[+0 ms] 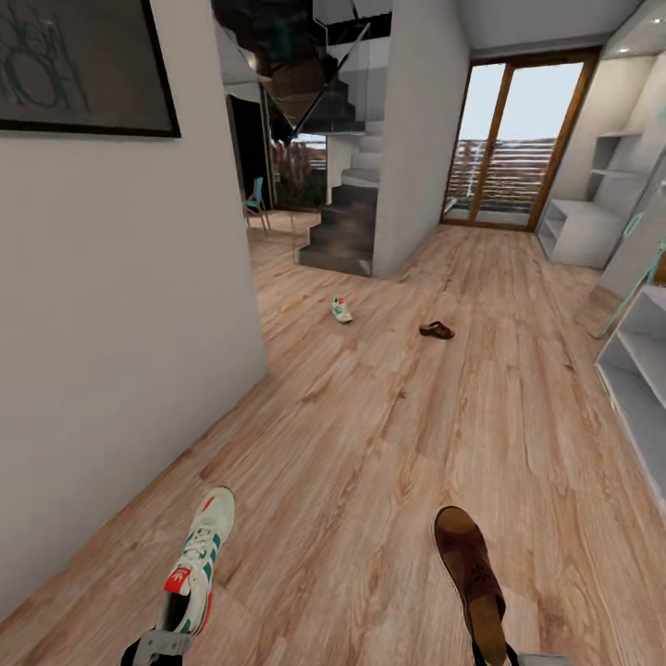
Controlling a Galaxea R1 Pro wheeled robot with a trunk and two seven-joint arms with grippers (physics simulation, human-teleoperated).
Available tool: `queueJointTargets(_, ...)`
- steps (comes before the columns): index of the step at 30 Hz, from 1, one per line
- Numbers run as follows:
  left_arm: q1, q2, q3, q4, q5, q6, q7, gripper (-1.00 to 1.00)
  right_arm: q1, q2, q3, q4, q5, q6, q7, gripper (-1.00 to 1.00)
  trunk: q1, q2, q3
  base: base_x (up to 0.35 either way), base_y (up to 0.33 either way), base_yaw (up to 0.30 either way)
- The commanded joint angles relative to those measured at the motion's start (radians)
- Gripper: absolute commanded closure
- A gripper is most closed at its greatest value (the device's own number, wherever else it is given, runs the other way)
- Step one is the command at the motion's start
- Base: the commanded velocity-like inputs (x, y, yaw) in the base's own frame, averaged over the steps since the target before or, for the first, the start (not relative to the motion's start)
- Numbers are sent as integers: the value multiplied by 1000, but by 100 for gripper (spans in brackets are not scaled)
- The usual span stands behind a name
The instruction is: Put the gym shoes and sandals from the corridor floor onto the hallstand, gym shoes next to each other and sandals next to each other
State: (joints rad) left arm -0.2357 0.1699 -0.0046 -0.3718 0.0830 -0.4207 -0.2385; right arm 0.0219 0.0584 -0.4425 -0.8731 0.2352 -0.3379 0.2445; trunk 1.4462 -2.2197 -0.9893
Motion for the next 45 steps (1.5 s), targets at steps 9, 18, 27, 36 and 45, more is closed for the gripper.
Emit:
queueJointTargets(9,-1,0,0,1,9,-1,-8,100,0,1,-5,1,3,-1,7,100,0,0,-1,324,-105,-300)
queueJointTargets(18,-1,0,0,1,9,-1,-8,100,0,1,-4,1,3,0,7,100,0,0,-1,338,-8,-292)
queueJointTargets(27,-1,0,0,1,9,-1,-8,100,0,1,1,2,6,-1,13,100,0,0,-1,339,0,-11)
queueJointTargets(36,-1,0,0,1,9,-1,-8,100,0,1,1,2,6,-1,12,100,0,0,-1,339,0,0)
queueJointTargets(45,-1,0,0,1,9,-1,-8,100,0,1,1,2,4,0,10,100,0,0,-1,339,0,-29)
